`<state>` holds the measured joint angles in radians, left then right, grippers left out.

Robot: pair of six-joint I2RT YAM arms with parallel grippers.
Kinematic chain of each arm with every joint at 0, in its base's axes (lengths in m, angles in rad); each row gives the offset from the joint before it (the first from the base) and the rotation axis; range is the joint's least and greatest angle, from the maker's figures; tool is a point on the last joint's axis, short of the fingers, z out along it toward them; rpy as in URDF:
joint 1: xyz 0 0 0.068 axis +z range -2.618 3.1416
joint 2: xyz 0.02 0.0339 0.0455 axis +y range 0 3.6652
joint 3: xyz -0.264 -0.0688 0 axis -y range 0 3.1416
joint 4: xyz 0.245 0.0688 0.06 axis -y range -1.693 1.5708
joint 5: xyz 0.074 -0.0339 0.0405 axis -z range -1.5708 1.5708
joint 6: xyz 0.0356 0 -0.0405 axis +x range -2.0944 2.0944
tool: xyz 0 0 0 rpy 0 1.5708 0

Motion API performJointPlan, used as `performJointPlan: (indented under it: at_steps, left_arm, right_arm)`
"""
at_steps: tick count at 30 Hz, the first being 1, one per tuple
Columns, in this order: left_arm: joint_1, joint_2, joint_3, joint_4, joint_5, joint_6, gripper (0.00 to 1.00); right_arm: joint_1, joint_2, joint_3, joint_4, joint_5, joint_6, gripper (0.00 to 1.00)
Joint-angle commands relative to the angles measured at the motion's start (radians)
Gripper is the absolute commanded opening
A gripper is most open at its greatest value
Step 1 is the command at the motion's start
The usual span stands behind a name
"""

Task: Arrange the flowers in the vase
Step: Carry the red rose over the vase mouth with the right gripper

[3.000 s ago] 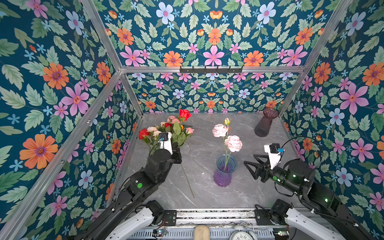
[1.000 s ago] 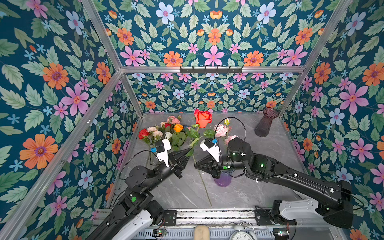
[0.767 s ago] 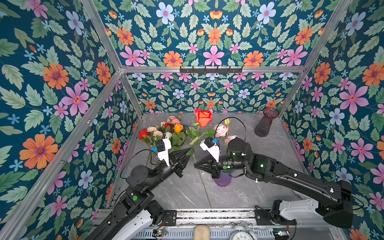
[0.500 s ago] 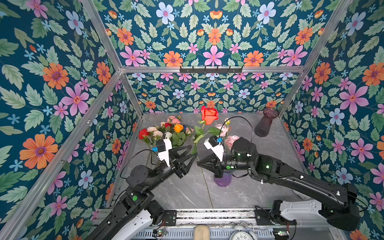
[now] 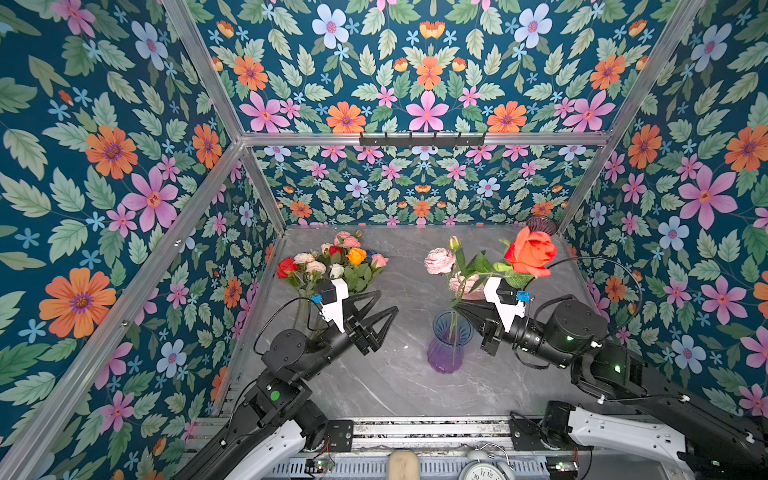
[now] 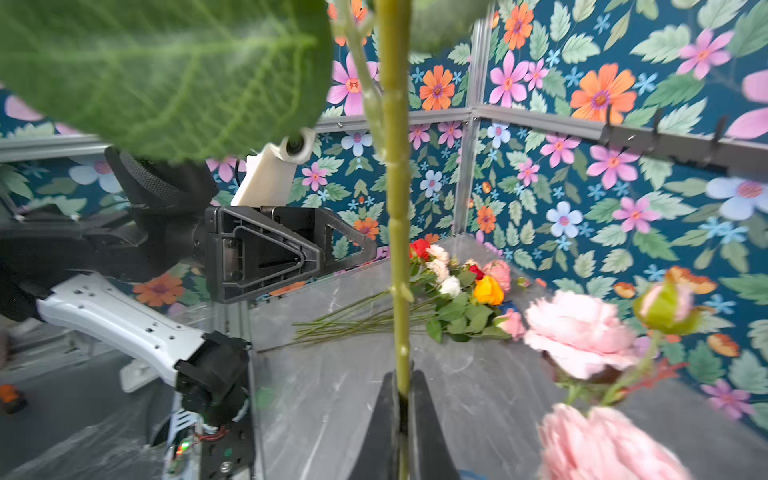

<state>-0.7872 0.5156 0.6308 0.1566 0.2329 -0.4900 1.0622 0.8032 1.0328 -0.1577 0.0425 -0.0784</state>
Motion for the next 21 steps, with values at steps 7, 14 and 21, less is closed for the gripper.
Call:
performJointPlan:
  at_steps: [7,14,21]
  left_arm:
    - [0.000,0.043,0.007,0.048,-0.012,-0.015,0.76]
    - [0.000,0.076,0.040,0.038,-0.010,-0.003,0.76]
    - [0.001,0.099,0.053,0.042,-0.003,0.001,0.76]
  right_arm:
    - [0.000,-0.016,-0.030,0.145,0.077,-0.132,0.00]
    - [0.002,0.001,0.043,0.213,0.098,-0.154,0.00]
    - [0.001,0.010,-0.038,0.309,0.082,-0.200,0.00]
